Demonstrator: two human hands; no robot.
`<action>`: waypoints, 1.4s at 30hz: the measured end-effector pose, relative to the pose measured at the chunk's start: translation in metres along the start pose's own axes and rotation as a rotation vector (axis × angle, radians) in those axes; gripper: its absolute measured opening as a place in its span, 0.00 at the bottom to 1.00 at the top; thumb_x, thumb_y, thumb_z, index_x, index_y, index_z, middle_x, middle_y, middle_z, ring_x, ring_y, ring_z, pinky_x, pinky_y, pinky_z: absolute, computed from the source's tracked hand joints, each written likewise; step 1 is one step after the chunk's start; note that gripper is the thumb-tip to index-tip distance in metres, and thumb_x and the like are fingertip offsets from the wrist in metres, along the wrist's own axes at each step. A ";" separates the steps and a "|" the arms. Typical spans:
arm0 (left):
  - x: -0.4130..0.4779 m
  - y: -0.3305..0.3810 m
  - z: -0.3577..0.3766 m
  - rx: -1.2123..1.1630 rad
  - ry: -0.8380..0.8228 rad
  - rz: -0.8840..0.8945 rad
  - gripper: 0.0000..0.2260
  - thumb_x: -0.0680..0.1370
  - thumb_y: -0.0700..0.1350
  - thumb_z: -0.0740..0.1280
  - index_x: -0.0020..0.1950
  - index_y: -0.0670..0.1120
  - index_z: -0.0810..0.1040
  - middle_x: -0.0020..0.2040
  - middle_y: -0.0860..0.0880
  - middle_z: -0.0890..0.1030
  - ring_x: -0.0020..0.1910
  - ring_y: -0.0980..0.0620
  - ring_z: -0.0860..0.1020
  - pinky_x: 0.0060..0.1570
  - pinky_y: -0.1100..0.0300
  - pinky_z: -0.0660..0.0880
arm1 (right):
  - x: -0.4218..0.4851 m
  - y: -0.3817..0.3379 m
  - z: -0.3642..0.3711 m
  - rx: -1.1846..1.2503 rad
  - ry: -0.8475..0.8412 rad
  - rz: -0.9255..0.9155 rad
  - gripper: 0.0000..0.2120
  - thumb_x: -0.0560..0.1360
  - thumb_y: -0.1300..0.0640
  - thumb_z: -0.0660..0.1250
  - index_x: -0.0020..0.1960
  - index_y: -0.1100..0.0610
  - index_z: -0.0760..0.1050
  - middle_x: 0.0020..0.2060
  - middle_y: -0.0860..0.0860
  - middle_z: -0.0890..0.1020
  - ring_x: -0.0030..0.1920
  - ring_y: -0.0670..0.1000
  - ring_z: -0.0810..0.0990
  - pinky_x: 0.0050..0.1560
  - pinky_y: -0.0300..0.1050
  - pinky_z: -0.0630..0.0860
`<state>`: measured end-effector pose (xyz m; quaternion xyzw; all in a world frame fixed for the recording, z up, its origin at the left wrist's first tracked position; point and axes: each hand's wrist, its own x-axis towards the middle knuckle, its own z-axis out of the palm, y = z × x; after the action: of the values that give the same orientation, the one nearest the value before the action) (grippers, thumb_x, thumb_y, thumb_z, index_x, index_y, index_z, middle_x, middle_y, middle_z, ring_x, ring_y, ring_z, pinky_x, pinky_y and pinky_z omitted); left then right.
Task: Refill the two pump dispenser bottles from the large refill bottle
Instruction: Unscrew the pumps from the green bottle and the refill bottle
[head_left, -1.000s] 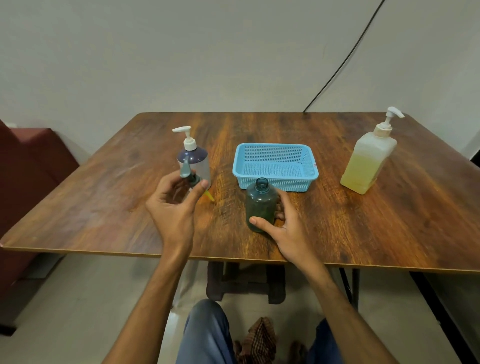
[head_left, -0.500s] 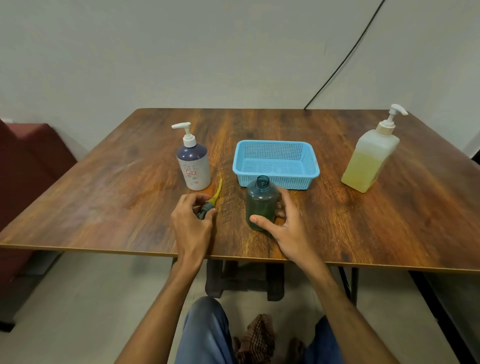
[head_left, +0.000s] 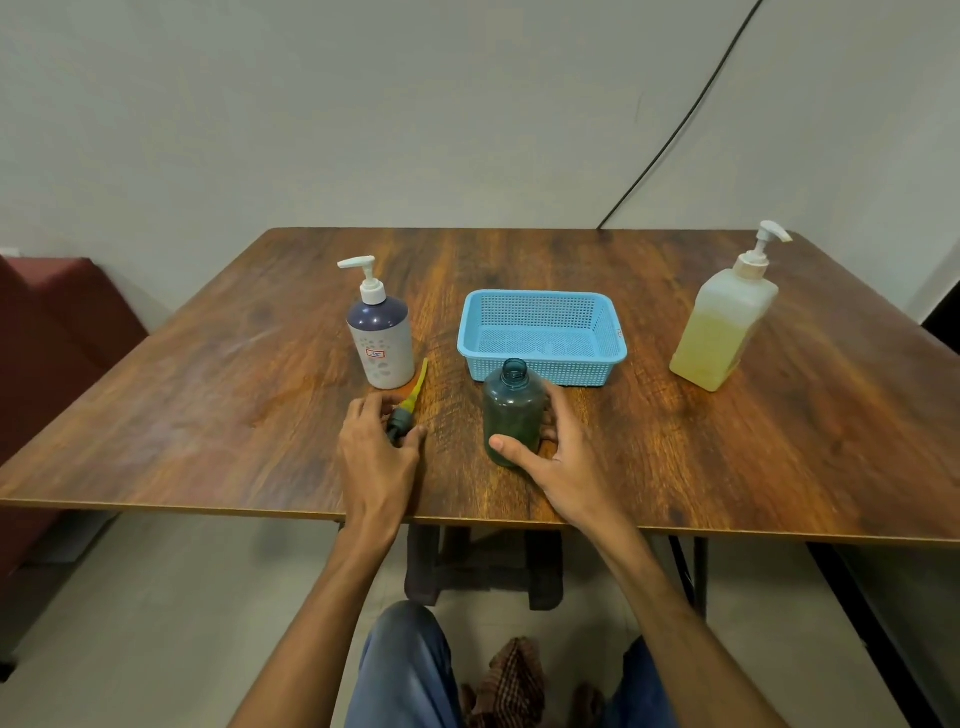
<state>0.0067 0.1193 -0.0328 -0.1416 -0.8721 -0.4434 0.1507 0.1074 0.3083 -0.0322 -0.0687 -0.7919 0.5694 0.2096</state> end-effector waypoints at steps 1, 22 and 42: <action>0.000 0.001 -0.001 0.004 0.001 -0.006 0.22 0.74 0.44 0.78 0.66 0.41 0.77 0.61 0.44 0.78 0.60 0.47 0.77 0.60 0.54 0.77 | 0.000 0.000 -0.001 -0.003 0.001 0.004 0.39 0.70 0.41 0.76 0.75 0.39 0.61 0.71 0.40 0.71 0.69 0.44 0.72 0.67 0.53 0.74; -0.065 0.133 0.014 -0.384 0.113 0.501 0.11 0.77 0.37 0.74 0.59 0.41 0.82 0.61 0.46 0.80 0.65 0.54 0.77 0.66 0.64 0.72 | -0.021 -0.027 -0.071 0.061 0.460 -0.127 0.17 0.77 0.54 0.72 0.65 0.52 0.76 0.56 0.47 0.82 0.59 0.49 0.80 0.59 0.53 0.79; 0.007 0.207 0.169 -0.396 -0.321 0.234 0.19 0.77 0.41 0.74 0.66 0.48 0.77 0.62 0.54 0.79 0.58 0.58 0.76 0.52 0.73 0.69 | 0.061 0.021 -0.193 -0.097 0.614 0.092 0.52 0.63 0.59 0.83 0.77 0.53 0.55 0.71 0.50 0.67 0.68 0.46 0.65 0.66 0.44 0.66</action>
<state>0.0561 0.3754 0.0261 -0.3365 -0.7589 -0.5568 0.0304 0.1290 0.5047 0.0147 -0.2833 -0.7139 0.4925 0.4094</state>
